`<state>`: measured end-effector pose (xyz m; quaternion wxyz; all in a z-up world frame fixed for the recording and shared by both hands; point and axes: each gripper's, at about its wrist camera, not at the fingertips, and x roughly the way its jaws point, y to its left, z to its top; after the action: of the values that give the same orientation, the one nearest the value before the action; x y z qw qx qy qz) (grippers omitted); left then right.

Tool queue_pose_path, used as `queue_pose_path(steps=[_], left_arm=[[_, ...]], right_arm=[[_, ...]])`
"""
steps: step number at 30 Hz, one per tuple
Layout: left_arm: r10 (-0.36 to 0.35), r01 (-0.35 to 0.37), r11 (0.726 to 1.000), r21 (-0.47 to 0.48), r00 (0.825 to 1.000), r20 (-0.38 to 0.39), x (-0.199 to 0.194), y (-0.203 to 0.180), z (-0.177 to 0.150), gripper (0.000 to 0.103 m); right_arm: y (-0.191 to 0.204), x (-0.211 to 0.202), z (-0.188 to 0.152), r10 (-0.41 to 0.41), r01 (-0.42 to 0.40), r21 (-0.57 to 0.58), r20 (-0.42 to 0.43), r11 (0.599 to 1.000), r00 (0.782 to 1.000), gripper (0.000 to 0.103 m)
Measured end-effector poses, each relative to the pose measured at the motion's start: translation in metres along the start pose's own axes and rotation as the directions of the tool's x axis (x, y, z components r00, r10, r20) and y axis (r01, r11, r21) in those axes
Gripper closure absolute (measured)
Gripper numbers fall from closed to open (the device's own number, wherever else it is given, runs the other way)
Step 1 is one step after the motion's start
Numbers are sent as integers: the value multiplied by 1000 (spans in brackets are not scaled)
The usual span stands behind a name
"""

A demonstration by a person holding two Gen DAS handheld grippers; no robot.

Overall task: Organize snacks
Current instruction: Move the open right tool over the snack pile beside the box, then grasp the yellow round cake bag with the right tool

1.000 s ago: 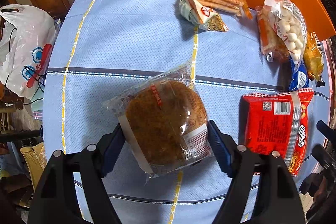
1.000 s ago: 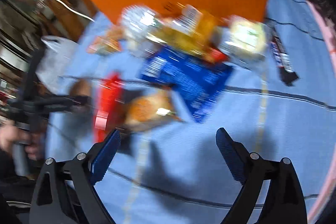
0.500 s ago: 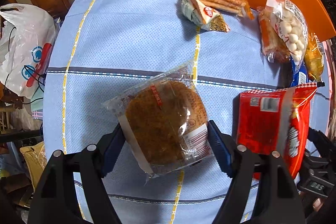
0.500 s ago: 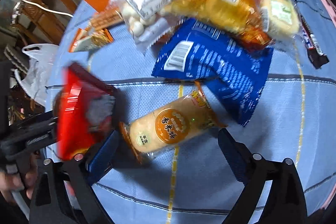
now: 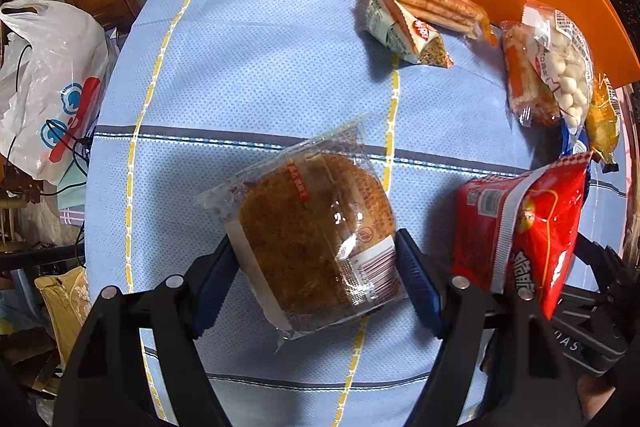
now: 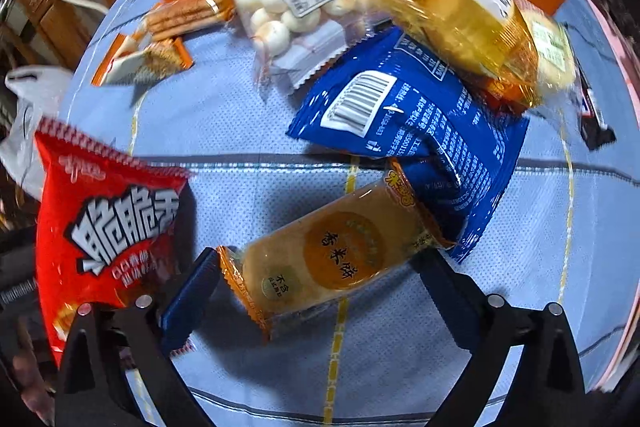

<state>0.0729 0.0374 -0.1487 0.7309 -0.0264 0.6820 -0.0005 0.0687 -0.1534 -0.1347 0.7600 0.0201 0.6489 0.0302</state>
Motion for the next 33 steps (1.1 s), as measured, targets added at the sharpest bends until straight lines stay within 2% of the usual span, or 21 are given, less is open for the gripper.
queue_pose_path(steps=[1, 4, 6, 9, 11, 13, 14, 17, 20, 23, 26, 27, 29, 31, 33], left_arm=[[0, 0, 1000, 4, 1000, -1, 0, 0, 0, 29], [-8, 8, 1000, 15, 1000, -3, 0, 1, -2, 29], [-13, 13, 1000, 16, 1000, -4, 1, 2, -4, 29], [-19, 19, 1000, 23, 1000, -4, 2, 4, -5, 29], [-23, 23, 999, 22, 1000, -4, 3, 5, -5, 29], [-26, 26, 999, 21, 1000, -4, 3, 6, -5, 29], [-25, 25, 999, 22, 1000, -4, 3, 7, -5, 29], [-15, 15, 999, 29, 1000, -4, 3, 6, -5, 29], [-12, 12, 999, 30, 1000, -4, 2, 4, -5, 29], [-16, 16, 999, 28, 1000, -4, -1, 3, -4, 29], [-30, 30, 999, 19, 1000, 4, -5, 7, -3, 29], [-34, 34, 999, 15, 999, 9, -6, 8, -3, 29], [-42, 42, 999, 12, 999, 10, -6, 10, -1, 29], [-46, 45, 999, 11, 999, 14, -5, 9, -1, 29], [-45, 45, 999, 14, 999, 17, -6, 9, 1, 29]], right_arm=[[3, -1, -1, -14, 14, -45, -1, 999, 1000, 14], [-8, -8, -23, -21, 14, -162, -42, 987, 999, 16], [-17, -8, -34, -38, 21, -193, -84, 981, 996, 15], [-47, -15, -47, -32, 23, -98, -87, 995, 996, 9], [-64, -20, -49, 57, -53, 42, -84, 998, 995, 6], [-72, -19, -45, 177, -157, 204, -82, 966, 981, 4], [-72, -18, -41, 200, -176, 255, -71, 951, 977, 4], [-58, -15, -27, 208, -182, 311, -52, 933, 977, 4], [-39, -11, -14, 190, -154, 315, -89, 937, 978, 4], [-34, -12, -17, 181, -128, 290, -165, 948, 970, 4], [-49, -17, -31, 113, -50, 315, -187, 948, 976, 4], [-58, -21, -36, 109, -43, 344, -174, 938, 979, 4], [-67, -26, -38, 158, -96, 407, -124, 909, 980, 4], [-70, -29, -33, 227, -171, 491, -56, 854, 972, 4], [-66, -27, -22, 260, -206, 552, -21, 808, 965, 4]])
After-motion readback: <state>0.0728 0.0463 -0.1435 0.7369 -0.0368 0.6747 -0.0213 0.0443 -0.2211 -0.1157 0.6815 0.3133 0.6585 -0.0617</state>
